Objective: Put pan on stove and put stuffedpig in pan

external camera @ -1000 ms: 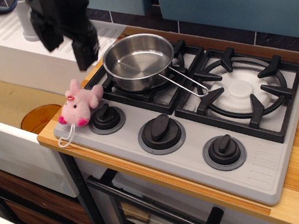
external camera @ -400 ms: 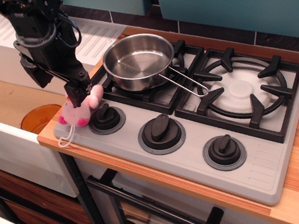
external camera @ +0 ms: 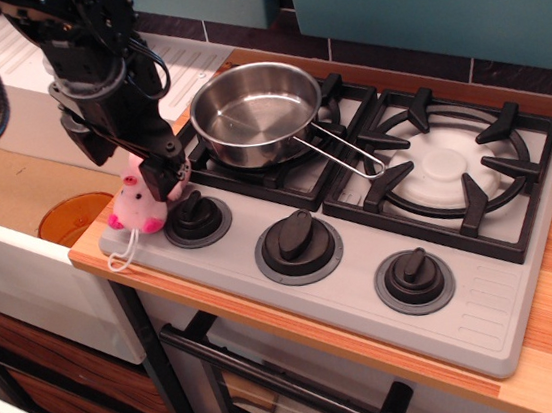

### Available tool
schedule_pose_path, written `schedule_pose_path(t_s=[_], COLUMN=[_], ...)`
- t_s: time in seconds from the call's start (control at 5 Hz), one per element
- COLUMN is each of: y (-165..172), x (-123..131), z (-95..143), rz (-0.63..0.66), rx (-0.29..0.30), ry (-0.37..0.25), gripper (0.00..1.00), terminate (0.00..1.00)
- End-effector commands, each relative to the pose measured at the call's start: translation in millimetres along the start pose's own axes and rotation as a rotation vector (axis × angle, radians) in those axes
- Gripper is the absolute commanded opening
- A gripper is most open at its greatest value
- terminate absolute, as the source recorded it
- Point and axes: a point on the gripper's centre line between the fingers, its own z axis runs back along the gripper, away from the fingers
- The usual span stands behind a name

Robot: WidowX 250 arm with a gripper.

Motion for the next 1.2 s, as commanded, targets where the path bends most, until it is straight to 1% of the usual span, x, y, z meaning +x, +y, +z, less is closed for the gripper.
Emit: schedule_pose_path(t_s=[0.0, 0.2, 0.4, 0.6, 0.8, 1.0], y=[-4.4, -6.8, -7.9, -8.1, -2.0, 8.6], x=[11.8, 9.4, 7.6, 9.8, 15.0, 24.4], z=[-19.9, -28.8, -29.2, -22.3, -5.6, 26.8], rz=[-0.001, 0.007, 0.030, 0.035, 0.027, 0.014], rx=[-0.021, -0.042, -0.042, -0.020, 0.006, 0.043], ry=[-0.049, -0.047, -0.024, -0.001, 0.034, 0.101], gripper=[1.00, 1.00, 0.00, 0.00, 0.00, 0.00], terminate=[0.00, 0.00, 0.00, 0.00, 0.00, 0.00])
